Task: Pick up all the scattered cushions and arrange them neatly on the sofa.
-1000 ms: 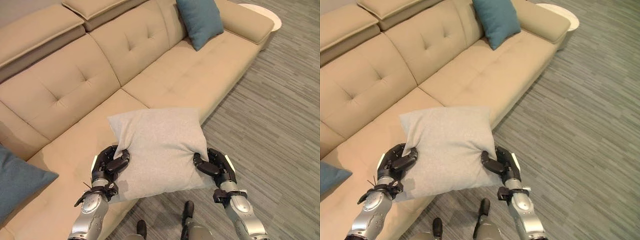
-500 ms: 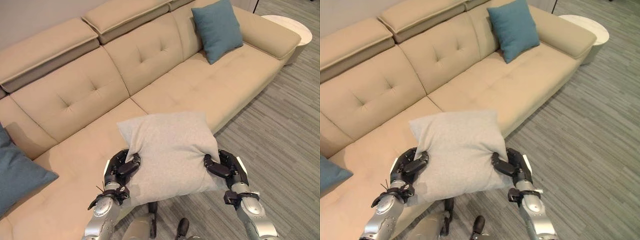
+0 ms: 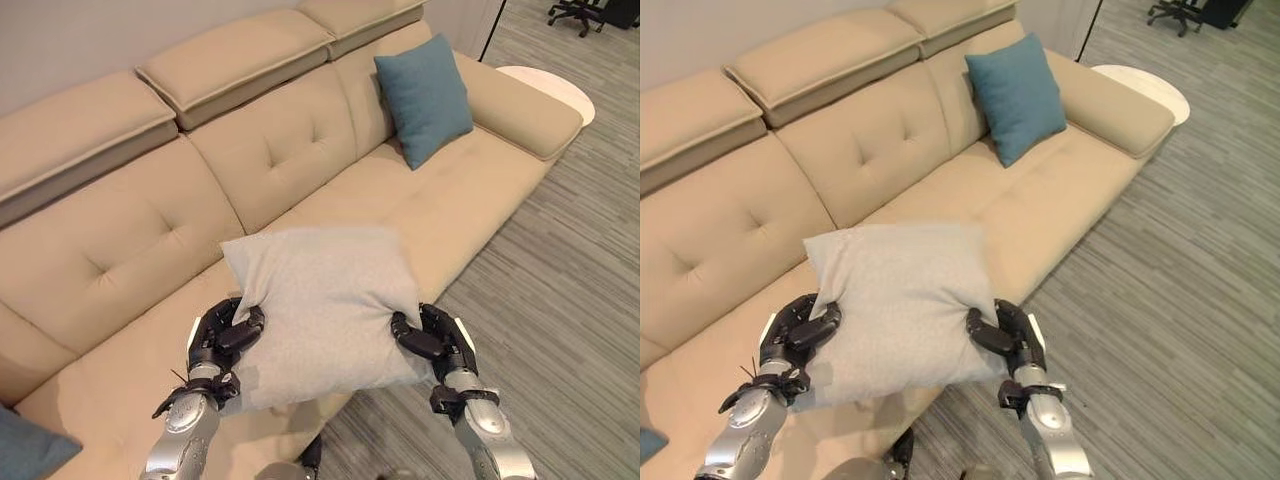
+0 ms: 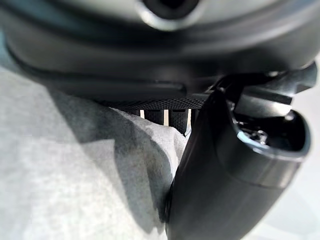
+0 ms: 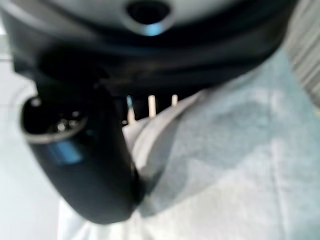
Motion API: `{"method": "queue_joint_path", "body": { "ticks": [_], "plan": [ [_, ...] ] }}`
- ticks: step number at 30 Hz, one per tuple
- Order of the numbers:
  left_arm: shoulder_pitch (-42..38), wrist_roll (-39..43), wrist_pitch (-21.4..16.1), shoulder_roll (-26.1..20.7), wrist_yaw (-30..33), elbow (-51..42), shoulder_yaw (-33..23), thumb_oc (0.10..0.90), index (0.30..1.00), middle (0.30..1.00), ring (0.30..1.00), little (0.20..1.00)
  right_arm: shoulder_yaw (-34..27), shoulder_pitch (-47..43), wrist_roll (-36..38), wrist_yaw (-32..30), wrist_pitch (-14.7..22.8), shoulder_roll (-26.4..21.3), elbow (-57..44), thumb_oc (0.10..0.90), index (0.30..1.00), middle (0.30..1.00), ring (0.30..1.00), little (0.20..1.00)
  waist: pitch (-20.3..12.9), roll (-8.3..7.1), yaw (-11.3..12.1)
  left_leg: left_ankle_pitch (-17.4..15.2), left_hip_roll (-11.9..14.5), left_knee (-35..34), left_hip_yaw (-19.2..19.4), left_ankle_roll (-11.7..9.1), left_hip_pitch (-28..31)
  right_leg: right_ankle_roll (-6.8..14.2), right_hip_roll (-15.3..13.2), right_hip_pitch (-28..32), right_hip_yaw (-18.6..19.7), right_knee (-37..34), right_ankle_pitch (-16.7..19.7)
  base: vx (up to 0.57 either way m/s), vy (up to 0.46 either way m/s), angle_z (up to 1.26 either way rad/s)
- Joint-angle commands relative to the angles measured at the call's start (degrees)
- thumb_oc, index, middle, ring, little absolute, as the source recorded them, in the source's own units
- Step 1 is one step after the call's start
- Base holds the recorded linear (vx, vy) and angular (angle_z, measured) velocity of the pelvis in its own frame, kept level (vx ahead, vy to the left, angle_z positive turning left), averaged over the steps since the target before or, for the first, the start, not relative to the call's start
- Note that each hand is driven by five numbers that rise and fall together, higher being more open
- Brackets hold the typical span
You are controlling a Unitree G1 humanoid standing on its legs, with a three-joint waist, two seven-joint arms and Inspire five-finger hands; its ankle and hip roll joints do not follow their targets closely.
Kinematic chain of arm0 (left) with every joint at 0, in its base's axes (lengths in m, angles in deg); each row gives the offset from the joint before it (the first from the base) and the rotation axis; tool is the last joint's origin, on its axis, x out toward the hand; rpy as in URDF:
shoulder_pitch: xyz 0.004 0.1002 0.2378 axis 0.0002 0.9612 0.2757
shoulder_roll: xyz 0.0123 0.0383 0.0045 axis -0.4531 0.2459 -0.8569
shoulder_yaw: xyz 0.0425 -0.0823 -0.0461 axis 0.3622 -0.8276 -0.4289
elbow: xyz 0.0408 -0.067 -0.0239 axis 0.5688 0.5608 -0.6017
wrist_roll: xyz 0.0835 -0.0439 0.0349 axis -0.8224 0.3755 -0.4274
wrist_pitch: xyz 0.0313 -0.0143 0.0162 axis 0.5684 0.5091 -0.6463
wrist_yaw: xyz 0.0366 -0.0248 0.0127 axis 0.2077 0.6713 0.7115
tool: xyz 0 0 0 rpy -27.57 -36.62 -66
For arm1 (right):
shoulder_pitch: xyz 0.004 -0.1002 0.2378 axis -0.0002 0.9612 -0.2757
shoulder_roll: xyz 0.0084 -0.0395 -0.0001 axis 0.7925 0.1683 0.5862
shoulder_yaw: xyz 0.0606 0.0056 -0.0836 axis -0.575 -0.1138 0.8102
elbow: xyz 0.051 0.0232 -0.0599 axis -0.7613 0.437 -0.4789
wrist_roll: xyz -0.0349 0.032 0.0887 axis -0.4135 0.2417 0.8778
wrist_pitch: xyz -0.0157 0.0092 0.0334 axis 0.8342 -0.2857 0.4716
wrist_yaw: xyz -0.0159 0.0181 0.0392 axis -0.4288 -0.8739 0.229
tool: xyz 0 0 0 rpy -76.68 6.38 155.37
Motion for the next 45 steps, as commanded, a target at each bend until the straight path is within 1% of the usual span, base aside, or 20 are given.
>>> {"method": "queue_joint_path", "body": {
  "ticks": [1, 3, 4, 9, 14, 17, 18, 19, 21, 24, 28, 29, 32, 35, 36, 37, 39, 42, 43, 45],
  "plan": [
    [-2.14, -1.68, -5.85, 2.48, -6.13, -10.15, 2.9, 0.4, 0.3, 0.3, 0.3, 0.3, 2.44, -7.48, 0.95, 4.6, 7.09, 2.07, -8.67, 0.4, 0.3, 0.3, 0.3, 0.3, -5.16, 1.13, 0.57, -5.4, 3.74, 1.84, 1.27, -3.82, -1.17, -2.59, 2.56, 6.3, -3.67, -21.78, 10.31, 0.12, -0.112, 0.24],
    [-2.03, -1.22, -6.09, 3.18, -6.22, -9.81, 2.8, 0.4, 0.3, 0.3, 0.3, 0.3, 2.08, -7.17, 1.12, 4.16, 7.17, 2.03, -8.81, 0.4, 0.3, 0.3, 0.3, 0.3, -4.91, 0.82, -0.38, -6.26, 3.6, 0.66, -1.49, -4.8, 0.97, -2.35, 2.54, 4.97, 1.81, -33.01, 12.76, 0.24, -0.213, 0.34],
    [-2.17, -1.05, -6.38, 3.53, -6.13, -9.43, 2.87, 0.4, 0.3, 0.3, 0.3, 0.3, 1.84, -7.01, 1.01, 4.0, 7.19, 1.98, -9.0, 0.4, 0.3, 0.3, 0.3, 0.3, -4.99, 0.47, -0.8, -6.35, 3.59, 0.36, -2.35, -5.19, 1.27, -1.94, 2.8, 4.03, 4.22, -34.26, 14.29, 0.21, -0.187, 0.64],
    [-2.03, -1.55, -6.38, 3.68, -6.56, -9.01, 2.97, 0.4, 0.3, 0.3, 0.3, 0.3, 2.32, -7.11, 0.75, 4.24, 7.1, 1.56, -8.68, 0.4, 0.3, 0.3, 0.3, 0.3, -5.73, -0.66, -0.77, -7.25, 4.8, 0.0, -3.4, -6.7, 2.44, -1.95, 2.61, 7.36, 2.17, -38.05, 15.49, 0.15, -0.237, 0.58],
    [-1.99, 0.14, -6.21, 4.89, -7.27, -8.72, 3.75, 0.4, 0.3, 0.3, 0.3, 0.3, 0.88, -5.8, 2.52, 4.38, 7.31, -0.46, -8.85, 0.4, 0.3, 0.3, 0.3, 0.3, -5.34, -0.66, -0.99, -6.98, 7.78, 4.25, -7.33, -10.45, -1.25, -4.34, 4.72, 11.73, -3.53, -41.33, 13.01, 0.05, -0.285, 0.58],
    [-2.54, 0.59, -6.22, 5.47, -7.55, -8.41, 4.33, 0.4, 0.3, 0.3, 0.3, 0.3, -0.03, -5.71, 2.73, 3.84, 7.59, -1.22, -8.95, 0.4, 0.3, 0.3, 0.3, 0.3, -4.19, -0.74, -1.47, -7.35, 7.7, 9.28, -4.86, -11.04, -4.68, -4.97, 4.26, 13.1, -6.21, -41.94, 12.19, -0.04, -0.142, 0.84],
    [-3.2, 0.61, -6.29, 5.9, -7.66, -8.23, 4.98, 0.4, 0.3, 0.3, 0.3, 0.3, -0.88, -5.25, 2.75, 2.89, 7.69, -1.5, -9.1, 0.4, 0.3, 0.3, 0.3, 0.3, -3.69, -0.86, -2.32, -7.43, 8.26, 11.65, 1.28, -10.59, -6.41, -5.22, 4.1, 14.79, -8.71, -43.23, 11.8, -0.02, -0.091, 0.64],
    [-3.19, 0.61, -6.3, 5.9, -7.66, -8.23, 4.98, 0.4, 0.3, 0.3, 0.3, 0.3, -0.88, -5.25, 2.75, 2.88, 7.69, -1.5, -9.1, 0.4, 0.3, 0.3, 0.3, 0.3, -3.71, -0.86, -2.34, -7.44, 8.26, 11.68, 1.27, -10.59, -6.45, -5.22, 4.11, 14.78, -8.73, -43.24, 11.81, 0.01, -0.134, 0.62],
    [-3.79, 0.21, -6.19, 5.98, -8.0, -8.19, 5.36, 0.4, 0.3, 0.3, 0.3, 0.3, -1.54, -5.02, 2.32, 2.03, 7.71, -1.21, -9.43, 0.4, 0.3, 0.3, 0.3, 0.3, -4.03, -0.51, -3.07, -7.08, 7.59, 10.97, 8.68, -9.24, -7.56, -5.22, 4.44, 16.09, -11.22, -44.01, 11.24, 0.04, -0.077, 0.8],
    [-4.18, 0.1, -5.83, 6.06, -7.71, -8.24, 5.48, 0.4, 0.3, 0.3, 0.3, 0.3, -1.64, -5.34, 1.58, 1.31, 7.25, -0.56, -9.62, 0.4, 0.3, 0.3, 0.3, 0.3, -5.06, -0.42, -3.2, -6.26, 5.91, 10.36, 12.68, -8.08, -9.4, -5.45, 4.98, 16.38, -12.73, -44.19, 10.55, 0.07, -0.029, 0.72],
    [-3.45, -0.37, -5.32, 5.9, -7.19, -8.58, 5.02, 0.4, 0.3, 0.3, 0.3, 0.3, -1.23, -5.74, 1.19, 1.2, 7.0, 0.28, -9.24, 0.4, 0.3, 0.3, 0.3, 0.3, -5.45, -0.54, -2.3, -6.29, 4.54, 8.4, 11.87, -7.31, -9.21, -5.53, 6.01, 16.76, -12.61, -43.81, 9.95, 0.12, 0.027, 0.2],
    [-2.6, -0.3, -4.99, 5.58, -7.21, -8.81, 4.71, 0.4, 0.3, 0.3, 0.3, 0.3, -0.78, -5.79, 0.85, 1.66, 6.95, 0.84, -8.98, 0.4, 0.3, 0.3, 0.3, 0.3, -5.76, -0.83, -1.67, -6.07, 3.74, 6.51, 9.71, -6.86, -7.95, -5.44, 6.23, 17.15, -12.55, -42.76, 9.44, 0.21, 0.092, -0.02],
    [-1.26, -0.44, -4.33, 5.09, -7.39, -9.32, 3.7, 0.4, 0.3, 0.3, 0.3, 0.3, 0.03, -6.01, 0.1, 2.67, 6.41, 1.5, -8.84, 0.4, 0.3, 0.3, 0.3, 0.3, -6.63, -0.96, -0.68, -6.4, 3.55, 3.49, 10.06, -5.35, -4.94, -4.71, 5.14, 16.88, -12.67, -37.12, 7.73, 0.16, 0.127, -0.12],
    [-0.38, -0.63, -4.17, 4.42, -7.45, -10.11, 3.0, 0.4, 0.3, 0.3, 0.3, 0.3, 0.21, -6.11, -0.09, 3.26, 6.26, 2.02, -9.03, 0.4, 0.3, 0.3, 0.3, 0.3, -6.24, -0.89, -0.71, -6.69, 3.44, 2.61, 10.01, -4.48, -3.05, -3.43, 3.26, 14.63, -11.58, -30.14, 7.94, 0.11, 0.105, -0.16],
    [-0.54, -0.86, -4.51, 3.88, -7.22, -10.13, 2.83, 0.4, 0.3, 0.3, 0.3, 0.3, 0.27, -6.14, -0.37, 3.57, 6.22, 2.47, -9.13, 0.4, 0.3, 0.3, 0.3, 0.3, -5.37, -0.36, -1.58, -6.65, 3.69, 2.39, 8.38, -3.87, -2.18, -1.99, 2.64, 10.87, -7.4, -23.75, 9.46, 0.06, 0.044, 0.02],
    [-0.58, -0.86, -4.51, 3.89, -7.22, -10.12, 2.83, 0.4, 0.3, 0.3, 0.3, 0.3, 0.26, -6.18, -0.37, 3.57, 6.22, 2.47, -9.13, 0.4, 0.3, 0.3, 0.3, 0.3, -5.6, -0.32, -1.53, -6.53, 3.78, 2.43, 8.45, -3.89, -2.52, -2.06, 2.74, 10.58, -7.36, -23.91, 9.69, 0.1, 0.034, 0.14],
    [-1.05, -0.96, -5.11, 3.79, -7.17, -10.08, 2.97, 0.4, 0.3, 0.3, 0.3, 0.3, -0.03, -5.91, -0.3, 3.44, 6.37, 2.93, -9.26, 0.4, 0.3, 0.3, 0.3, 0.3, -5.57, 0.25, -2.39, -6.47, 4.1, 1.51, 6.23, -4.28, -1.57, -2.63, 3.06, 8.53, -1.21, -27.74, 9.52, 0.13, -0.042, 0.33],
    [-1.41, -1.28, -5.22, 3.8, -7.07, -9.94, 3.18, 0.4, 0.3, 0.3, 0.3, 0.3, -0.27, -5.81, -0.38, 3.17, 6.49, 2.93, -9.27, 0.4, 0.3, 0.3, 0.3, 0.3, -5.51, 0.46, -2.73, -6.59, 4.33, 1.18, 5.33, -4.55, -1.23, -2.63, 2.84, 8.02, 0.59, -30.23, 10.18, 0.13, -0.07, 0.24],
    [-1.84, -1.58, -5.53, 3.85, -6.96, -9.81, 3.48, 0.4, 0.3, 0.3, 0.3, 0.3, -0.53, -5.71, -0.66, 3.06, 6.41, 2.85, -9.33, 0.4, 0.3, 0.3, 0.3, 0.3, -5.38, 0.45, -3.63, -6.84, 4.13, 0.5, 3.34, -5.02, -0.1, -2.33, 2.77, 6.88, 4.86, -34.1, 11.98, 0.18, -0.082, 0.19],
    [-2.34, -2.06, -5.85, 3.83, -6.58, -9.57, 3.6, 0.4, 0.3, 0.3, 0.3, 0.3, -0.35, -5.88, -1.24, 2.9, 6.5, 2.65, -9.19, 0.4, 0.3, 0.3, 0.3, 0.3, -5.1, 0.24, -3.95, -7.34, 4.08, 0.22, 1.87, -5.51, 0.78, -1.81, 2.28, 6.13, 6.04, -35.98, 13.78, 0.18, -0.12, 0.64]
  ]
}}
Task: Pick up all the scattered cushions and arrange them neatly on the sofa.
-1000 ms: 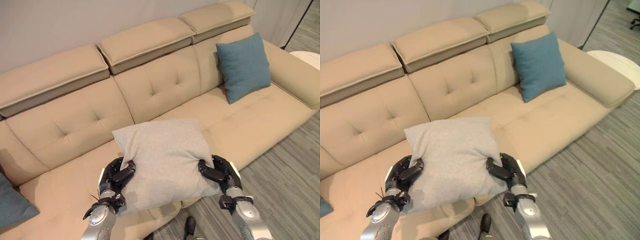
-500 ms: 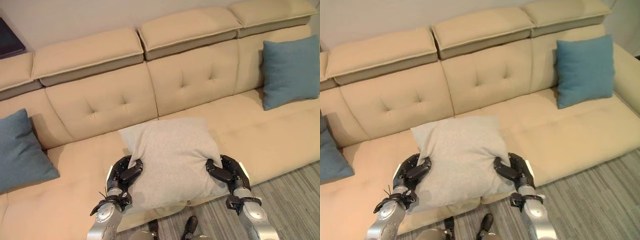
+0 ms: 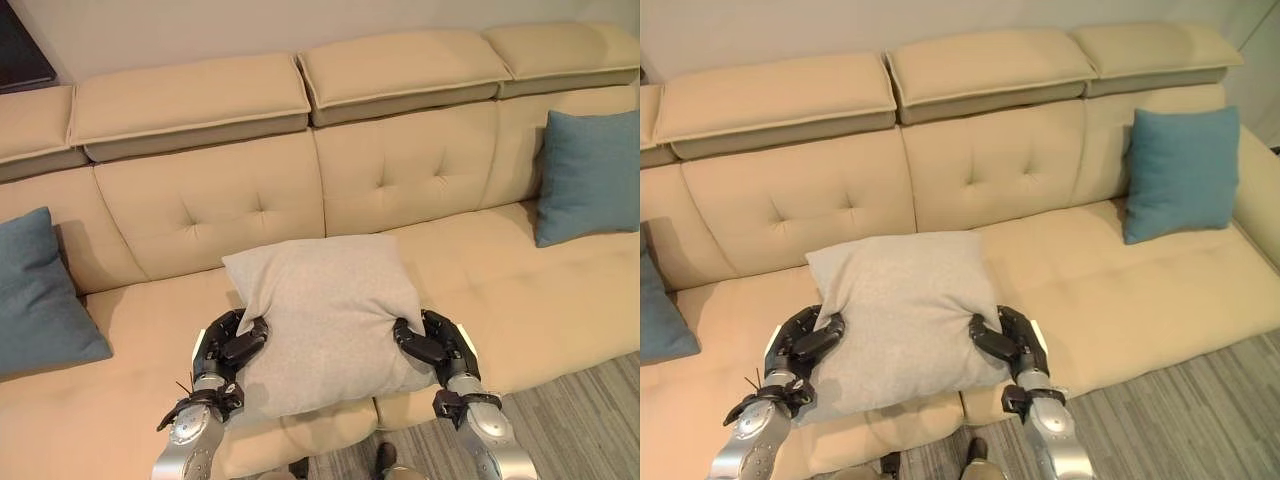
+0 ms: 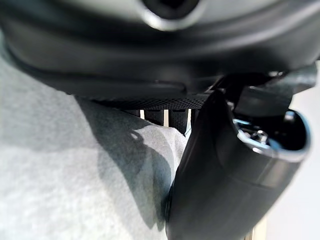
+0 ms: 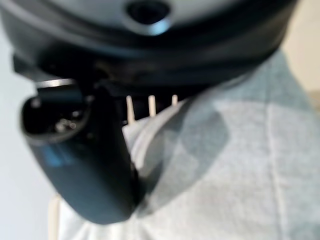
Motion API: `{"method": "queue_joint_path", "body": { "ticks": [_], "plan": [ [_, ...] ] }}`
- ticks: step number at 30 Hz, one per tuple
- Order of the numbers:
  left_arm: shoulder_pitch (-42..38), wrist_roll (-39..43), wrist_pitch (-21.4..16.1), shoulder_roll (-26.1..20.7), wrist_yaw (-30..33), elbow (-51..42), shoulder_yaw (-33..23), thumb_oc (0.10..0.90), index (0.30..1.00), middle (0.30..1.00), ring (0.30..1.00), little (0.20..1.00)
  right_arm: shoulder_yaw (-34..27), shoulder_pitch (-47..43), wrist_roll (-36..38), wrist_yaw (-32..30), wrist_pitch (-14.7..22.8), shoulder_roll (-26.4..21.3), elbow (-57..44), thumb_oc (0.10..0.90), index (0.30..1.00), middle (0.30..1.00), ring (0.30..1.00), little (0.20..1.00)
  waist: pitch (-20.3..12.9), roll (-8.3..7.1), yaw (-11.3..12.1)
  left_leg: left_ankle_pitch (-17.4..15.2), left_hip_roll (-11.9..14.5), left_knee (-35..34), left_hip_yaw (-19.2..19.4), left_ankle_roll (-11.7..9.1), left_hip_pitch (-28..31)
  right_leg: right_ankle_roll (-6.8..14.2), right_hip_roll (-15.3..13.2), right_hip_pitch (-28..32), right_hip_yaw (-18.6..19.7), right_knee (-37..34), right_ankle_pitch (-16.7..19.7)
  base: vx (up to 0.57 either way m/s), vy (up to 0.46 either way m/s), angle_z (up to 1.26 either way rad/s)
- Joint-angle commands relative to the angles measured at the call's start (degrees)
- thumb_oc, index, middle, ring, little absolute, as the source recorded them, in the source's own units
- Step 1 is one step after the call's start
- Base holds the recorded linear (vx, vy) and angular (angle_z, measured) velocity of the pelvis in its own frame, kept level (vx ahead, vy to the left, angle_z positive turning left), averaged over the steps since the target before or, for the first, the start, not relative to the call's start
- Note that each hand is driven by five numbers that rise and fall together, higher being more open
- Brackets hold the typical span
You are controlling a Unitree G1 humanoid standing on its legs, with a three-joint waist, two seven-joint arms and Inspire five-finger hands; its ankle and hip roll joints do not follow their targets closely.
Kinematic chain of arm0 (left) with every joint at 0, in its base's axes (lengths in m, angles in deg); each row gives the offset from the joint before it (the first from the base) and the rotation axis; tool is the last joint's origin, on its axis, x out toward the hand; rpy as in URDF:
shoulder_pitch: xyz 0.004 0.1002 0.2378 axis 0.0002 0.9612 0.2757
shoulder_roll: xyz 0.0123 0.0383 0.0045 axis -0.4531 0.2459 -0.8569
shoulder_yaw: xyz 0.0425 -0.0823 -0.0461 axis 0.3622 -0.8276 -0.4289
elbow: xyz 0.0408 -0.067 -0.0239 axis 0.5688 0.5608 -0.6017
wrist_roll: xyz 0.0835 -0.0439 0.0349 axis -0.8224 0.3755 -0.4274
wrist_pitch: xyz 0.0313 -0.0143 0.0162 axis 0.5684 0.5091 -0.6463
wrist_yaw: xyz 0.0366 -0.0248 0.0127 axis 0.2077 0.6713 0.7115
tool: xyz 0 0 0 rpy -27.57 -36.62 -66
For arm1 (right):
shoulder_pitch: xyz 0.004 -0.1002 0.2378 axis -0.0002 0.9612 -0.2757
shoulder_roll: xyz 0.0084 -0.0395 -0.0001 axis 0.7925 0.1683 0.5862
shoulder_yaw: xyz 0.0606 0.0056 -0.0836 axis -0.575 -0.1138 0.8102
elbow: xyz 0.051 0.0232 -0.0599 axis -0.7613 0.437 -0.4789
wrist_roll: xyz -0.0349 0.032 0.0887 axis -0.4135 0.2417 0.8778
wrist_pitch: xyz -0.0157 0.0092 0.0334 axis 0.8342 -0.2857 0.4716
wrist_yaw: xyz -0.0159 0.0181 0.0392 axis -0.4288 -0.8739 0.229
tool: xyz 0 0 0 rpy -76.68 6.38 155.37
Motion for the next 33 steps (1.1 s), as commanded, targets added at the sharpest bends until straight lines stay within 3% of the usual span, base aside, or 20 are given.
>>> {"method": "queue_joint_path", "body": {
  "ticks": [1, 4, 10, 18, 27, 28, 33],
  "plan": [
    [-6.04, -2.06, -6.15, 1.41, -5.95, -9.39, 3.69, 0.4, 0.3, 0.3, 0.3, 0.3, 0.65, -6.45, 0.1, 2.54, 7.57, 2.51, -10.92, 0.4, 0.3, 0.3, 0.3, 0.3, -4.65, -0.97, 0.12, -5.57, -1.37, 1.74, -2.46, -1.18, 0.3, 2.19, 0.82, 0.26, -0.99, 2.81, 0.95, 0.1, -0.129, 0.82],
    [-5.05, -1.58, -5.97, 1.88, -5.91, -9.58, 3.32, 0.4, 0.3, 0.3, 0.3, 0.3, 1.2, -6.7, -0.51, 2.97, 6.99, 2.14, -10.43, 0.4, 0.3, 0.3, 0.3, 0.3, -5.67, -1.68, 0.61, -5.08, -0.58, 0.39, -3.2, -2.37, 0.85, 2.06, 1.26, 2.79, -3.37, -1.2, 2.18, 0.12, -0.183, 0.4],
    [-4.08, -1.77, -5.6, 2.46, -6.42, -9.61, 3.58, 0.4, 0.3, 0.3, 0.3, 0.3, 0.68, -6.51, -1.82, 2.63, 7.04, 0.54, -10.49, 0.4, 0.3, 0.3, 0.3, 0.3, -6.34, -1.4, 0.89, -4.09, 1.38, 0.0, -5.42, -4.67, -0.06, 0.81, 2.97, 5.83, -7.29, -3.92, 0.8, 0.08, -0.15, 0.2],
    [-10.58, -5.61, -7.87, 2.25, -3.28, -9.65, 4.89, 0.4, 0.3, 0.3, 0.3, 0.3, 0.17, -11.08, -9.1, -2.29, 9.34, -3.35, -10.72, 0.4, 0.3, 0.3, 0.3, 0.3, -5.07, -0.28, 0.55, -1.37, 2.68, 0.0, -7.6, -7.47, -4.99, 0.13, 3.81, 3.6, -11.51, -3.92, -0.67, -0.03, -0.078, 0.3],
    [-29.88, -13.25, -13.83, 2.33, 8.38, -8.66, 8.64, 0.4, 0.3, 0.3, 0.3, 0.3, 5.06, -27.26, -17.89, -13.41, 12.48, -4.39, -9.76, 0.4, 0.3, 0.3, 0.3, 0.3, -5.24, 0.59, -1.13, 1.25, 3.63, 0.0, -6.76, -8.76, -15.83, 0.26, 4.8, -7.73, -9.75, -3.92, 1.18, -0.08, -0.004, 0.02],
    [-34.39, -16.66, -15.14, 2.05, 12.29, -8.64, 9.2, 0.4, 0.3, 0.3, 0.3, 0.3, 5.66, -30.54, -21.27, -16.92, 13.51, -4.12, -10.54, 0.4, 0.3, 0.3, 0.3, 0.3, -5.68, 0.79, -1.47, 1.4, 3.68, 0.0, -6.59, -8.96, -17.62, 0.2, 5.12, -9.73, -8.97, -3.92, 1.42, -0.06, 0.032, -0.11],
    [-42.95, -22.98, -16.6, 0.93, 19.02, -8.08, 11.06, 0.4, 0.3, 0.3, 0.3, 0.3, 7.03, -37.32, -31.81, -25.89, 14.1, -6.72, -11.11, 0.4, 0.3, 0.3, 0.3, 0.3, -6.51, 0.91, -2.2, 2.55, 3.15, 0.0, -6.55, -9.04, -21.66, 0.2, 4.92, -13.55, -8.05, -3.92, 2.48, -0.03, 0.024, -0.07]
  ]
}}
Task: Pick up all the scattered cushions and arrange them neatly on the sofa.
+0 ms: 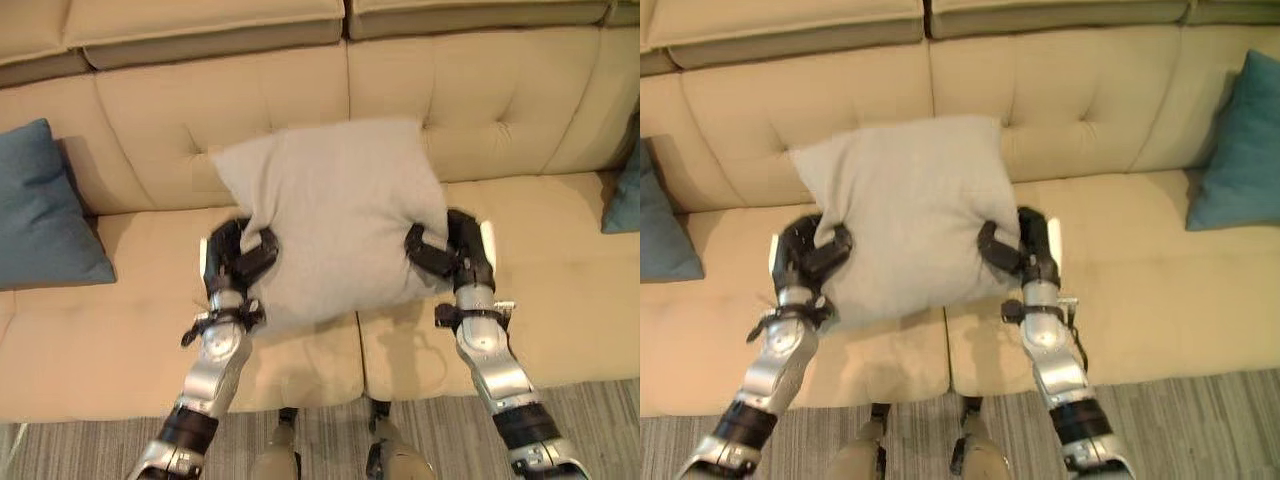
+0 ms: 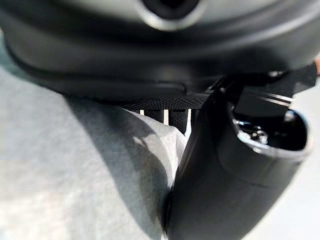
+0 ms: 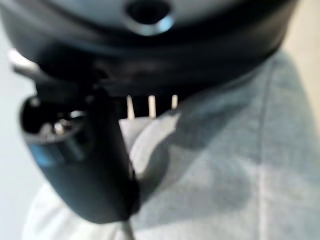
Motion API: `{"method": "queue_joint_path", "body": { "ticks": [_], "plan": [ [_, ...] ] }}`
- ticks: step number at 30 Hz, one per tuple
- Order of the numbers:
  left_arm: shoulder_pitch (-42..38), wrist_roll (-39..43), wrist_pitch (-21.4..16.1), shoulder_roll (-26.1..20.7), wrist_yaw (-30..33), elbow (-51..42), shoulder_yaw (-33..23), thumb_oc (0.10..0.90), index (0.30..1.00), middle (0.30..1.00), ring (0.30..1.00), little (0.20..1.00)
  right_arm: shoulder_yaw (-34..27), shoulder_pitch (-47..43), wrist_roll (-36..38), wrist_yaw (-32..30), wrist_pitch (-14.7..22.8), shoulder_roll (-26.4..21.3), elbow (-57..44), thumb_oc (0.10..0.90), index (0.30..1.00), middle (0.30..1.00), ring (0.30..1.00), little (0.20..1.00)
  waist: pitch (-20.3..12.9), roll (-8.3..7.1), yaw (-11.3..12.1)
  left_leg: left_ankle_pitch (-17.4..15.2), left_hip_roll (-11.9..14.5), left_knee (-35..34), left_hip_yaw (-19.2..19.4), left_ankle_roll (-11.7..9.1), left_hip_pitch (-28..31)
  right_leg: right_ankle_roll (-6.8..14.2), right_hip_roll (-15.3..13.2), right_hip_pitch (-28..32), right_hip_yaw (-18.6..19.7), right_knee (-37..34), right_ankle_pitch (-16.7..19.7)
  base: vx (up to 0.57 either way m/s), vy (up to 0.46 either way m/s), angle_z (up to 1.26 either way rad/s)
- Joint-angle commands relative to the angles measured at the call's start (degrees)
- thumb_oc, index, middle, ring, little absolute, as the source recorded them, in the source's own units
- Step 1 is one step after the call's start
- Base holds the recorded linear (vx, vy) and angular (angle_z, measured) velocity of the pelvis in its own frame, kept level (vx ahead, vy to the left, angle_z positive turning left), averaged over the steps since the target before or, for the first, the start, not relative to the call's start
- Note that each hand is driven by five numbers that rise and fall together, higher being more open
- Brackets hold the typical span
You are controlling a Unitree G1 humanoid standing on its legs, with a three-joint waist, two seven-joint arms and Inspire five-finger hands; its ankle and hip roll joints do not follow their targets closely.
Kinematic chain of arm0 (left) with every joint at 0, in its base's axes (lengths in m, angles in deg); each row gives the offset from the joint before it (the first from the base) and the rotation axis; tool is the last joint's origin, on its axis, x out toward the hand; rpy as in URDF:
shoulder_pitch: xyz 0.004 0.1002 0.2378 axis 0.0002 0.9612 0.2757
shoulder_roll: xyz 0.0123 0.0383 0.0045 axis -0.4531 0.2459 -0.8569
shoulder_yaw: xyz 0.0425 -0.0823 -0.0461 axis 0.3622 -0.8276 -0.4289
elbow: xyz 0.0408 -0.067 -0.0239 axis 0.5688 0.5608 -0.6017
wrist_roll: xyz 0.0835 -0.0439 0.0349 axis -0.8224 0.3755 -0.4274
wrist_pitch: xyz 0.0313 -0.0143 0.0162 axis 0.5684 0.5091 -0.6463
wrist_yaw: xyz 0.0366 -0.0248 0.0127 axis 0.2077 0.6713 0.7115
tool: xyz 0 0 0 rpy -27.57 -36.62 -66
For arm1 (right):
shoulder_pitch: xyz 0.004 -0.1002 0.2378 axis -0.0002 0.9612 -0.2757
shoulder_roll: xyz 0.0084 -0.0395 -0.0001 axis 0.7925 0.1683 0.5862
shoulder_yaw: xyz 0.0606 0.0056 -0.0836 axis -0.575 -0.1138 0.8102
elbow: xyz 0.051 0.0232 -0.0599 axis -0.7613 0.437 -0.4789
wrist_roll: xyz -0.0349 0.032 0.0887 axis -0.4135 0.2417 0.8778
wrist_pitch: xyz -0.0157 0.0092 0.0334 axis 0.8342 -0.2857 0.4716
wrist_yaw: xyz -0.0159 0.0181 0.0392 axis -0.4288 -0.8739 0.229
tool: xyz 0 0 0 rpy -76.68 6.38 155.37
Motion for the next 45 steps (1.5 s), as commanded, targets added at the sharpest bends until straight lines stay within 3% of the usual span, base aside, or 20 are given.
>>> {"method": "queue_joint_path", "body": {
  "ticks": [1, 5, 7, 13, 15, 19, 20, 21, 22, 23, 26, 27, 39, 43, 45],
  "plan": [
    [-19.28, -12.59, -12.01, -1.38, 3.64, -7.18, 8.93, 0.4, 0.3, 0.3, 0.3, 0.3, 5.71, -14.11, -14.82, -8.17, 12.04, -1.56, -10.52, 0.4, 0.3, 0.3, 0.3, 0.3, -4.96, -1.18, -1.33, -3.53, -2.19, 0.03, 1.81, -0.85, -1.53, 5.53, -0.66, 1.97, -0.12, 0.26, -7.77, -0.04, 0.029, -0.08],
    [-28.68, -17.08, -11.14, -2.63, 9.65, -2.22, 10.54, 0.4, 0.3, 0.3, 0.3, 0.3, 8.0, -23.61, -17.79, -13.9, 10.9, -3.36, -6.0, 0.4, 0.3, 0.3, 0.3, 0.3, -4.22, -1.26, -1.15, -2.66, -2.29, 0.03, 1.62, -0.82, -3.7, 5.76, -0.78, -0.36, 0.36, 0.26, -6.89, -0.05, 0.025, -0.1],
    [-36.28, -17.09, -10.91, -2.07, 13.29, 4.99, 11.84, 0.4, 0.3, 0.3, 0.3, 0.3, 11.1, -32.92, -17.39, -17.35, 9.04, -5.14, 1.93, 0.4, 0.3, 0.3, 0.3, 0.3, -3.09, -1.63, -0.61, -2.4, -1.99, 0.03, 1.54, -1.15, -5.14, 6.05, -0.78, -2.24, 0.64, 0.26, -6.51, -0.06, 0.003, -0.07],
    [-48.42, -13.48, -8.97, -4.3, 12.75, 20.91, 15.14, 0.4, 0.3, 0.3, 0.3, 0.3, 16.82, -47.36, -13.36, -20.32, 6.77, -7.54, 18.95, 0.4, 0.3, 0.3, 0.3, 0.3, -0.75, -2.13, -0.17, -0.97, -2.15, 0.03, 1.43, -1.64, -9.26, 6.41, -0.79, -6.62, 0.76, 0.26, -5.25, -0.07, -0.021, 0.01],
    [-55.44, -12.27, -7.28, -6.32, 10.25, 29.27, 18.77, 0.4, 0.3, 0.3, 0.3, 0.3, 19.48, -53.55, -9.39, -19.26, 5.75, -8.07, 28.19, 0.4, 0.3, 0.3, 0.3, 0.3, 0.66, -2.17, 0.03, 0.01, -2.06, 0.03, 1.14, -1.88, -12.09, 6.84, -0.84, -9.51, 0.67, 0.26, -4.32, -0.1, -0.026, 0.03],
    [-60.65, -8.25, -6.48, -6.45, 7.83, 37.93, 19.9, 0.4, 0.3, 0.3, 0.3, 0.3, 22.0, -58.45, -2.18, -16.12, 4.26, -7.02, 38.44, 0.4, 0.3, 0.3, 0.3, 0.3, 1.9, -2.04, 0.1, 1.13, -2.27, 0.03, 0.8, -2.1, -16.37, 7.13, -0.83, -13.74, 0.47, 0.26, -3.51, -0.07, -0.014, 0.14],
    [-60.66, -8.25, -6.49, -6.45, 7.83, 37.94, 19.9, 0.458, 0.387, 0.387, 0.387, 0.387, 22.01, -58.47, -2.17, -16.12, 4.27, -7.02, 38.45, 0.4, 0.3, 0.3, 0.3, 0.3, 1.89, -2.03, 0.09, 1.13, -2.27, 0.03, 0.79, -2.1, -16.39, 7.13, -0.83, -13.76, 0.47, 0.26, -3.5, -0.07, -0.008, 0.26],
    [-62.0, -4.58, -6.2, -5.22, 5.68, 42.33, 20.05, 0.67, 0.705, 0.705, 0.705, 0.705, 23.67, -60.24, 0.98, -13.63, 3.88, -6.02, 42.54, 0.4, 0.3, 0.3, 0.3, 0.3, 2.38, -1.98, -0.05, 1.55, -2.42, 0.03, 0.9, -2.29, -18.13, 7.12, -0.73, -15.72, 0.55, 0.26, -3.08, -0.07, -0.016, 0.34],
    [-62.42, -3.02, -6.4, -5.18, 4.94, 44.06, 20.32, 0.778, 0.867, 0.867, 0.867, 0.867, 24.69, -60.83, 4.03, -11.55, 3.65, -5.47, 45.11, 0.4, 0.3, 0.3, 0.3, 0.3, 2.63, -1.97, -0.08, 1.76, -2.5, 0.03, 0.84, -2.36, -18.79, 7.19, -0.75, -16.44, 0.51, 0.26, -2.88, -0.1, -0.011, 0.36],
    [-63.45, -1.52, -6.24, -5.45, 3.66, 46.7, 21.09, 0.8, 0.9, 0.9, 0.9, 0.9, 25.58, -61.91, 9.35, -8.94, 3.99, -4.81, 48.18, 0.411, 0.316, 0.316, 0.316, 0.316, 2.83, -2.0, -0.13, 1.97, -2.51, 0.03, 1.02, -2.41, -19.59, 7.28, -0.77, -17.27, 0.59, 0.26, -2.54, -0.05, 0.0, 0.21],
    [-63.73, 0.39, -5.81, -6.91, 1.52, 49.56, 22.2, 0.8, 0.9, 0.9, 0.9, 0.9, 28.23, -62.81, 11.6, -5.77, 3.19, -4.6, 52.1, 0.574, 0.561, 0.561, 0.561, 0.561, 3.15, -1.96, -0.1, 2.37, -2.66, 0.03, 1.13, -2.36, -20.87, 7.36, -0.8, -18.62, 0.81, 0.26, -2.0, -0.04, -0.004, -0.12],
    [-63.26, 2.23, -5.67, -7.0, -0.13, 51.1, 22.62, 0.8, 0.9, 0.9, 0.9, 0.9, 29.37, -63.09, 13.99, -3.68, 2.98, -4.42, 54.6, 0.8, 0.9, 0.9, 0.9, 0.9, 3.19, -1.82, -0.04, 2.83, -2.67, 0.03, 1.15, -2.39, -22.08, 7.48, -0.81, -19.77, 0.88, 0.26, -1.67, -0.05, -0.011, -0.05],
    [-52.88, 8.35, -7.03, -5.95, -3.8, 47.55, 17.59, 0.8, 0.9, 0.9, 0.9, 0.9, 29.42, -59.41, 14.58, -1.3, 2.78, -6.8, 55.69, 0.8, 0.9, 0.9, 0.9, 0.9, 2.17, -1.87, 0.34, 3.46, -3.18, 0.03, 0.77, -2.55, -23.88, 7.64, -0.97, -21.54, 0.77, 0.26, -1.33, -0.02, -0.01, -0.05],
    [-46.0, 7.29, -7.62, -8.67, -4.02, 43.52, 14.49, 0.8, 0.9, 0.9, 0.9, 0.9, 25.47, -54.34, 13.31, -2.13, 3.11, -10.12, 52.97, 0.8, 0.9, 0.9, 0.9, 0.9, 1.57, -2.07, 0.54, 3.12, -3.25, 0.03, 0.85, -2.78, -22.35, 7.63, -1.19, -19.89, 0.32, 0.26, -1.6, 0.0, -0.027, -0.04],
    [-38.77, 5.81, -8.13, -11.24, -3.8, 37.72, 10.64, 0.8, 0.9, 0.9, 0.9, 0.9, 19.98, -48.14, 12.42, -3.53, 3.75, -12.98, 47.25, 0.8, 0.9, 0.9, 0.9, 0.9, 1.21, -2.2, 0.61, 2.52, -3.19, 0.03, 0.88, -2.94, -20.45, 7.62, -1.36, -17.89, -0.09, 0.26, -2.07, 0.0, -0.017, -0.01]
  ]
}}
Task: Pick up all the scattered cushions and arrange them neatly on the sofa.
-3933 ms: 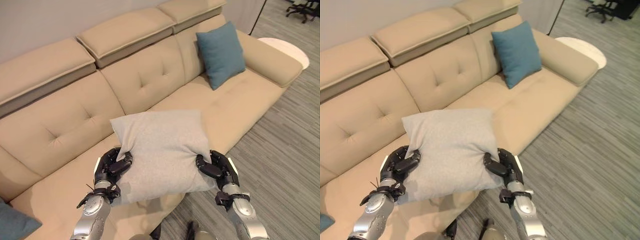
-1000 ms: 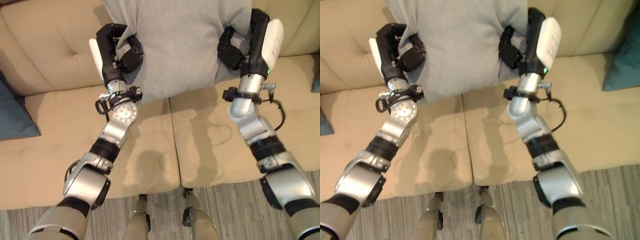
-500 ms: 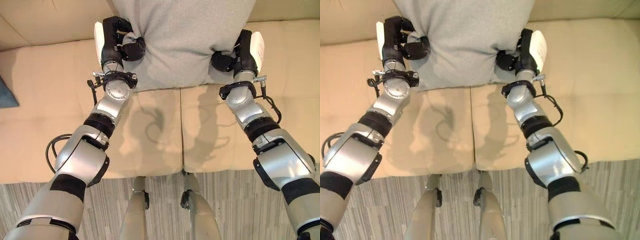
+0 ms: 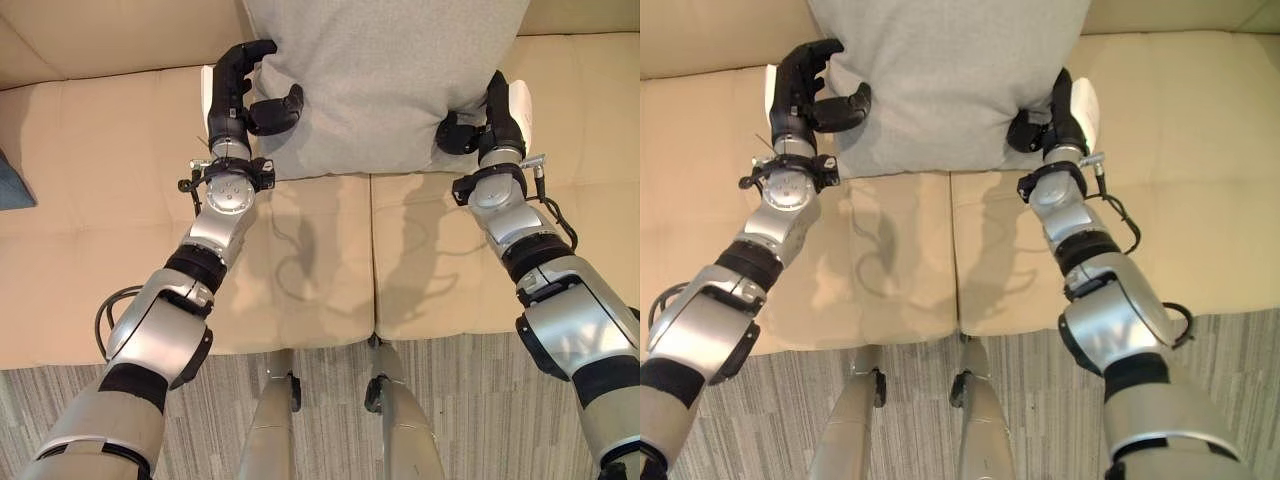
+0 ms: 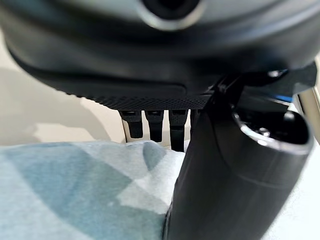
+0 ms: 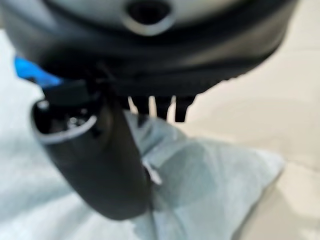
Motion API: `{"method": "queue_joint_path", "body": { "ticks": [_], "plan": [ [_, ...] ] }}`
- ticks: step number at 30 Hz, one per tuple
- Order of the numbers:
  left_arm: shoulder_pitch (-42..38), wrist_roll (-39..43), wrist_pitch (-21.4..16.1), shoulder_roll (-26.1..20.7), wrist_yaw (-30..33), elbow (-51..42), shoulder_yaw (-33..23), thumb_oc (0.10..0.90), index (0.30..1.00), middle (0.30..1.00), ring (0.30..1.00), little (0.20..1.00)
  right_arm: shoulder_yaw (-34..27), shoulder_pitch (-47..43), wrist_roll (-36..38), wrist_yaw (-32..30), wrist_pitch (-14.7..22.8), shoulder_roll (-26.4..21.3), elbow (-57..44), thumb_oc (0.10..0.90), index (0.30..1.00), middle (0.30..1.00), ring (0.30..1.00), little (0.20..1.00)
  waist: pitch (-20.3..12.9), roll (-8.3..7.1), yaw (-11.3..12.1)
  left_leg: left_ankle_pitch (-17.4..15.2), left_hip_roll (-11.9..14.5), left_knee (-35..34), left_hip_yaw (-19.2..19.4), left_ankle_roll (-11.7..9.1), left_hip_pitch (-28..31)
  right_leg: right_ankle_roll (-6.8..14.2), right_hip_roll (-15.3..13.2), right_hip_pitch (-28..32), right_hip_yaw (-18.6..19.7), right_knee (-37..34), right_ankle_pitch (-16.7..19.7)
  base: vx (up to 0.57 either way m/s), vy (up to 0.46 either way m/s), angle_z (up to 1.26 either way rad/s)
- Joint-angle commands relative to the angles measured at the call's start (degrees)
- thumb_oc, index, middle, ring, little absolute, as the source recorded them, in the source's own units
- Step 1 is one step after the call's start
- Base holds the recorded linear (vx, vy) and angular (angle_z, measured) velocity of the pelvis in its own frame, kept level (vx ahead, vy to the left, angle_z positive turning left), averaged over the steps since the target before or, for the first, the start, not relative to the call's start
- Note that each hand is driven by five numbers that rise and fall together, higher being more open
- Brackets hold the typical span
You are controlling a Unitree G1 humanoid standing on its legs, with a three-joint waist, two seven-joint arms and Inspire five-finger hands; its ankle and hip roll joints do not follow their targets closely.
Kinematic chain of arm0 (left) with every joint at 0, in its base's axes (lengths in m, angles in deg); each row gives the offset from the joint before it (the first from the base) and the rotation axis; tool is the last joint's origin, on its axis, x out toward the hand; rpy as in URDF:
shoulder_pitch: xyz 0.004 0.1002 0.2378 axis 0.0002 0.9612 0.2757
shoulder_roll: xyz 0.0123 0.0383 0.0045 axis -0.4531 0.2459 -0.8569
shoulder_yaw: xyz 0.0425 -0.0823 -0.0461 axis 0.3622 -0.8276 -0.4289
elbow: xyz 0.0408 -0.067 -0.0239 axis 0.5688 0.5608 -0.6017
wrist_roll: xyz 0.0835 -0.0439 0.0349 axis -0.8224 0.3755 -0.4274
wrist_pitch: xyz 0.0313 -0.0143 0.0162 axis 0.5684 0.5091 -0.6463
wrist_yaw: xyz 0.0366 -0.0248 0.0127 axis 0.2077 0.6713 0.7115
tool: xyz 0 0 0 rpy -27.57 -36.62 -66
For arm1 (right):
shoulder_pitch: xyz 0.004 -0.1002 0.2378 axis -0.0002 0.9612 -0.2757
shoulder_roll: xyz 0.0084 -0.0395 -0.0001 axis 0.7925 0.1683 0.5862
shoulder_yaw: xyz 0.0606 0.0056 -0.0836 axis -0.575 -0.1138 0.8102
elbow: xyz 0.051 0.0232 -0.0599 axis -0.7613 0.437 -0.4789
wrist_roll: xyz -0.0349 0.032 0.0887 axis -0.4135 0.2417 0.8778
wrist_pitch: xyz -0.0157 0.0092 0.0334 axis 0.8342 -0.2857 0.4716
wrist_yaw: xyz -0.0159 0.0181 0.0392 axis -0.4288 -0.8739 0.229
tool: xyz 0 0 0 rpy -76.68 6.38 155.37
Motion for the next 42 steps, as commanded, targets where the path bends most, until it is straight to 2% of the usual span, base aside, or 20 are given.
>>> {"method": "queue_joint_path", "body": {
  "ticks": [1, 2, 3, 5, 6, 9, 10, 12, 13, 14, 16, 19, 21, 26, 27, 29, 34, 40, 42],
  "plan": [
    [7.11, -3.28, -3.88, -3.25, 0.9, -3.43, -6.02, 0.8, 0.9, 0.9, 0.9, 0.9, -5.42, 3.94, -3.17, -3.28, 4.9, -5.11, -6.57, 0.8, 0.9, 0.9, 0.9, 0.9, -3.06, -0.63, 1.25, -5.14, -0.16, -1.39, 0.05, -4.91, 6.82, 4.64, 1.15, 3.93, -1.07, -1.92, -3.24, 0.0, 0.0, 0.0],
    [7.34, -3.34, -3.82, -3.24, 0.95, -3.61, -6.01, 0.8, 0.9, 0.9, 0.9, 0.9, -5.51, 4.21, -3.23, -3.32, 4.82, -5.09, -6.77, 0.8, 0.9, 0.9, 0.9, 0.9, -3.11, -0.65, 1.26, -5.17, -0.16, -1.39, 0.04, -4.91, 6.93, 4.64, 1.15, 4.04, -1.08, -1.92, -3.27, 0.03, -0.021, 0.05],
    [13.72, -2.9, -4.41, -3.53, 0.7, -6.63, -9.96, 0.8, 0.9, 0.9, 0.9, 0.9, -10.81, 10.41, -3.6, -3.67, 5.43, -6.52, -11.22, 0.8, 0.9, 0.9, 0.9, 0.9, -3.33, -0.87, 1.19, -5.82, -0.12, -1.39, 0.16, -4.97, 8.97, 4.46, 1.15, 6.38, -1.43, -1.92, -3.83, 0.03, -0.031, 0.05],
    [17.12, -2.76, -4.55, -3.28, 0.76, -7.83, -11.94, 0.8, 0.9, 0.9, 0.9, 0.9, -13.29, 14.24, -4.08, -3.82, 5.61, -6.53, -12.92, 0.8, 0.9, 0.9, 0.9, 0.9, -3.32, -1.07, 1.28, -6.26, -0.03, -1.39, 0.16, -4.94, 10.34, 4.36, 1.09, 7.84, -1.63, -1.92, -4.19, 0.04, -0.031, 0.11],
    [23.37, -2.95, -4.84, -2.82, 0.36, -10.52, -15.77, 0.8, 0.9, 0.9, 0.9, 0.9, -18.14, 21.37, -4.83, -3.44, 6.25, -6.43, -16.31, 0.8, 0.9, 0.9, 0.9, 0.9, -3.56, -1.3, 1.22, -6.95, -0.03, -1.39, 0.22, -4.89, 12.48, 4.16, 1.03, 10.13, -2.01, -1.92, -4.62, 0.05, -0.024, 0.19],
    [34.56, -3.01, -4.94, 0.02, -0.6, -15.45, -21.32, 0.8, 0.9, 0.9, 0.9, 0.9, -24.87, 33.95, -6.38, -2.15, 6.77, -4.39, -21.73, 0.8, 0.9, 0.9, 0.9, 0.9, -4.28, -1.69, 1.25, -8.11, 0.12, -1.39, 0.38, -4.65, 16.35, 3.78, 1.04, 14.57, -2.45, -1.92, -5.8, 0.06, -0.024, 0.16],
    [34.87, -3.06, -4.86, 0.03, -0.55, -15.67, -21.25, 0.8, 0.9, 0.9, 0.9, 0.9, -24.99, 34.36, -6.46, -2.17, 6.67, -4.32, -22.0, 0.8, 0.9, 0.9, 0.9, 0.9, -4.31, -1.74, 1.3, -8.16, 0.12, -1.39, 0.39, -4.65, 16.55, 3.79, 1.04, 14.76, -2.44, -1.92, -5.85, 0.07, -0.017, 0.1],
    [45.56, -1.93, -4.62, 4.18, -2.53, -19.94, -25.73, 0.8, 0.9, 0.9, 0.9, 0.9, -29.68, 45.92, -7.94, 0.13, 6.87, -0.95, -25.62, 0.8, 0.9, 0.9, 0.9, 0.9, -5.36, -1.89, 1.35, -9.17, 0.59, -1.39, 0.61, -4.37, 20.51, 3.45, 1.0, 19.27, -3.06, -1.92, -6.96, 0.1, -0.022, 0.0],
    [45.71, -1.95, -4.57, 4.18, -2.52, -20.08, -25.69, 0.8, 0.9, 0.9, 0.9, 0.9, -29.76, 46.13, -7.99, 0.13, 6.81, -0.91, -25.79, 0.8, 0.9, 0.9, 0.9, 0.9, -5.44, -1.92, 1.3, -8.88, 0.46, -1.39, 0.55, -4.3, 20.36, 3.47, 0.88, 19.16, -3.12, -1.92, -6.76, 0.17, -0.049, -0.04],
    [51.52, -1.15, -4.08, 6.16, -4.03, -21.15, -28.28, 0.8, 0.9, 0.9, 0.9, 0.9, -31.94, 52.44, -9.27, 2.17, 6.78, 0.77, -28.57, 0.8, 0.9, 0.9, 0.9, 0.9, -6.14, -2.04, 1.36, -9.62, 0.92, -1.39, 0.96, -4.19, 23.28, 3.25, 1.11, 22.15, -3.61, -1.92, -7.81, 0.15, -0.04, 0.01],
    [56.75, -2.48, -2.95, 6.96, -5.63, -22.01, -29.5, 0.8, 0.9, 0.9, 0.9, 0.9, -33.64, 58.31, -10.14, 4.53, 6.83, 3.09, -30.64, 0.8, 0.9, 0.9, 0.9, 0.9, -6.92, -1.86, 1.25, -9.67, 0.99, -1.39, 1.21, -3.9, 25.69, 3.07, 1.18, 24.71, -3.88, -1.92, -8.45, 0.17, -0.033, 0.0],
    [61.73, -3.49, -1.7, 8.17, -7.42, -22.1, -29.57, 0.8, 0.9, 0.9, 0.9, 0.9, -34.41, 63.36, -10.76, 6.36, 6.75, 4.8, -31.47, 0.8, 0.9, 0.9, 0.9, 0.9, -7.26, -1.62, 1.46, -10.09, 1.42, -1.39, 1.53, -3.77, 28.8, 2.89, 1.31, 27.82, -4.23, -1.92, -9.37, 0.09, -0.018, -0.01],
    [66.27, -3.8, 0.14, 10.63, -9.53, -20.26, -29.18, 0.8, 0.9, 0.9, 0.9, 0.9, -33.9, 68.41, -12.26, 8.36, 6.52, 7.42, -31.39, 0.8, 0.9, 0.9, 0.9, 0.9, -7.39, -1.12, 1.75, -10.37, 1.91, -1.39, 2.0, -3.65, 32.56, 2.6, 1.5, 31.96, -5.2, -1.92, -10.46, 0.1, -0.039, 0.03],
    [67.33, -4.41, 0.64, 10.84, -10.22, -19.22, -28.65, 0.8, 0.9, 0.9, 0.9, 0.9, -33.72, 69.31, -11.93, 9.02, 6.61, 8.56, -30.35, 0.8, 0.9, 0.9, 0.9, 0.9, -7.24, -1.03, 1.84, -10.53, 2.02, -1.39, 2.21, -3.55, 33.99, 2.53, 1.65, 33.57, -5.36, -1.92, -10.82, 0.03, -0.019, 0.03],
    [70.18, -8.57, 2.67, 11.5, -12.3, -13.79, -26.23, 0.8, 0.9, 0.9, 0.9, 0.9, -30.73, 71.61, -14.16, 10.75, 6.27, 10.55, -25.67, 0.8, 0.9, 0.9, 0.9, 0.9, -7.73, -0.63, 2.46, -11.31, 2.04, -1.39, 2.33, -2.99, 38.28, 2.13, 2.1, 38.37, -5.8, -1.92, -12.07, 0.06, -0.062, 0.03],
    [71.11, -11.58, 3.87, 12.26, -12.67, -7.72, -25.37, 0.8, 0.9, 0.9, 0.9, 0.9, -28.91, 72.8, -15.69, 11.52, 6.07, 11.51, -22.89, 0.8, 0.9, 0.9, 0.9, 0.9, -8.33, -0.7, 2.73, -11.76, 2.01, -1.39, 2.09, -2.55, 40.93, 1.77, 2.4, 41.42, -6.2, -1.92, -12.88, 0.08, -0.078, 0.07],
    [70.61, -14.45, 5.49, 13.79, -12.78, 6.38, -25.78, 0.8, 0.9, 0.9, 0.9, 0.9, -27.38, 73.28, -14.03, 12.59, 6.13, 14.27, -16.7, 0.8, 0.9, 0.9, 0.9, 0.9, -8.57, -0.78, 2.82, -12.58, 2.11, -1.39, 1.43, -1.82, 44.5, 0.79, 3.3, 45.11, -5.62, -1.92, -14.29, 0.04, -0.064, 0.11],
    [68.77, -15.85, 5.87, 14.4, -12.07, 14.39, -26.15, 0.8, 0.9, 0.9, 0.9, 0.9, -26.17, 72.47, -12.2, 12.63, 6.21, 15.5, -11.94, 0.8, 0.9, 0.9, 0.9, 0.9, -7.86, -0.78, 2.7, -11.85, 2.7, -1.39, 0.93, -2.24, 44.92, -0.11, 4.32, 45.8, -5.23, -1.92, -15.1, -0.04, -0.082, 0.08],
    [67.51, -16.3, 5.63, 14.39, -11.49, 15.37, -26.01, 0.8, 0.9, 0.9, 0.9, 0.9, -25.6, 71.28, -11.67, 12.43, 6.07, 15.16, -10.65, 0.8, 0.9, 0.9, 0.9, 0.9, -6.97, -0.96, 2.73, -10.65, 2.92, -0.36, 1.48, -2.56, 42.6, -0.12, 4.2, 44.23, -5.72, -1.92, -15.08, -0.18, -0.069, 0.13]
  ]
}}
